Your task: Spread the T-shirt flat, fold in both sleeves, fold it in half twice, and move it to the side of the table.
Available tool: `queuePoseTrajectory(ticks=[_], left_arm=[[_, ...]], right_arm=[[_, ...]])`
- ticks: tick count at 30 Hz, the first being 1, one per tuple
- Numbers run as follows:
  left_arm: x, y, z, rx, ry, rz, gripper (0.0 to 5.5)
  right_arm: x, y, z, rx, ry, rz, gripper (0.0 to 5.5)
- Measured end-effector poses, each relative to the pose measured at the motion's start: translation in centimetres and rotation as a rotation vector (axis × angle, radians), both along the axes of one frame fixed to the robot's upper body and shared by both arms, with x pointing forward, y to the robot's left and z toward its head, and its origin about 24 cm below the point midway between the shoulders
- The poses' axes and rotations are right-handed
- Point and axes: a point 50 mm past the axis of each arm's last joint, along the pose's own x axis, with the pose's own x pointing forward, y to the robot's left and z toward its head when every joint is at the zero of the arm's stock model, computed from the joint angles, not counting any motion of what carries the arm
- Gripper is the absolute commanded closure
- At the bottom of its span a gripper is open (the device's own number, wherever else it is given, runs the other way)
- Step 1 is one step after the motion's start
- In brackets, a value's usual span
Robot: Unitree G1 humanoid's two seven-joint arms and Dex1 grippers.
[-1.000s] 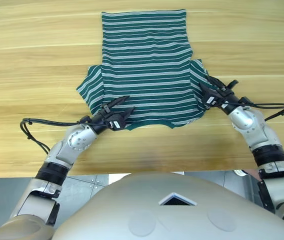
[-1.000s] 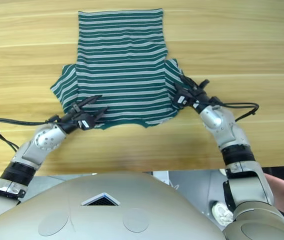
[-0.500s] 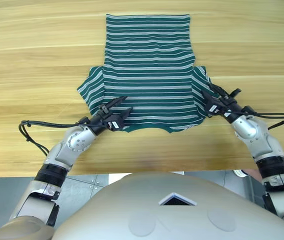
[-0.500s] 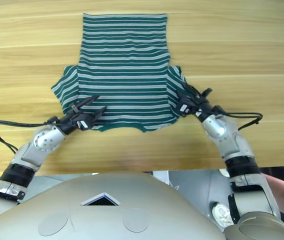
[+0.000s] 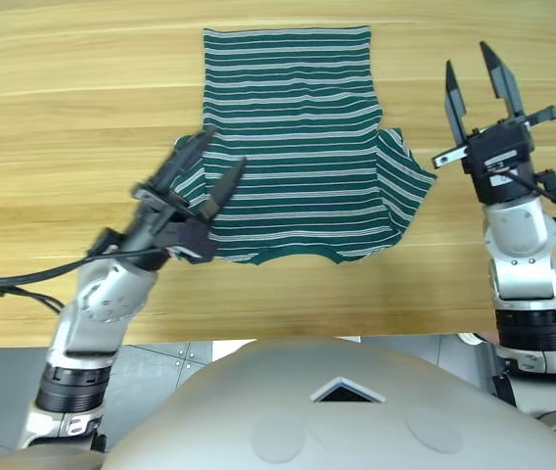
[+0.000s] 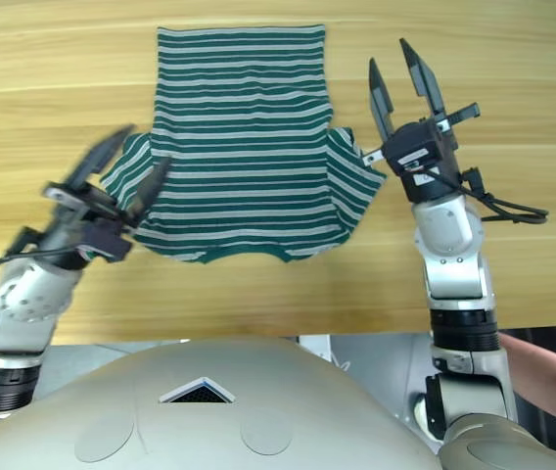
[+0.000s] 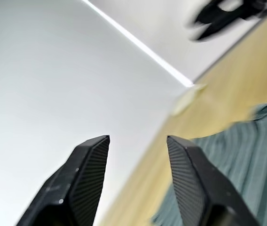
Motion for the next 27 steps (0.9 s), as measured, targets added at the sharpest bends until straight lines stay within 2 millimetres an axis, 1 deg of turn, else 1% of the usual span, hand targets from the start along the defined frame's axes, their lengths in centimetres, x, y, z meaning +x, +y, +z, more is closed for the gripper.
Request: queuePoseTrajectory(ticks=[1,2,3,4,6,7,11,13,15,20,27], left_arm=[[0.3,2.6,-0.5,0.116,0.023,0.156,3.24],[0.0,4.7,-1.4,0.216,0.071,0.263,3.24],[-0.6,6.6,-3.0,0.343,0.155,0.343,3.24],[-1.4,8.3,-4.9,0.463,0.255,0.382,3.24],[-3.0,10.6,-7.5,0.629,0.411,0.399,3.24],[-3.4,11.0,-8.1,0.657,0.452,0.388,3.24],[-3.6,9.1,-9.3,0.661,0.513,0.229,3.24],[-3.3,8.6,-9.2,0.667,0.514,0.167,3.24],[-2.6,8.3,-9.3,0.679,0.510,0.138,3.24],[0.3,7.8,-9.6,0.695,0.477,0.103,3.24],[3.3,6.3,-10.2,0.709,0.429,0.042,3.24]], right_arm=[[0.1,-0.1,-0.4,-0.021,0.015,-0.009,4.02],[0.1,-0.2,-0.7,-0.034,0.026,-0.016,4.02],[0.2,-0.3,-1.0,-0.046,0.035,-0.021,4.02],[0.2,-0.4,-1.2,-0.060,0.044,-0.028,4.02],[0.3,-0.5,-1.6,-0.081,0.055,-0.038,4.02],[0.3,-0.7,-1.8,-0.095,0.064,-0.045,4.02],[0.6,-1.1,-2.7,-0.129,0.087,-0.077,4.02],[0.6,-1.2,-2.9,-0.139,0.092,-0.081,4.02],[0.5,-1.2,-3.0,-0.145,0.091,-0.084,4.02],[0.1,-1.3,-3.4,-0.159,0.101,-0.091,4.02],[-0.2,-1.6,-4.0,-0.167,0.118,-0.099,4.02]])
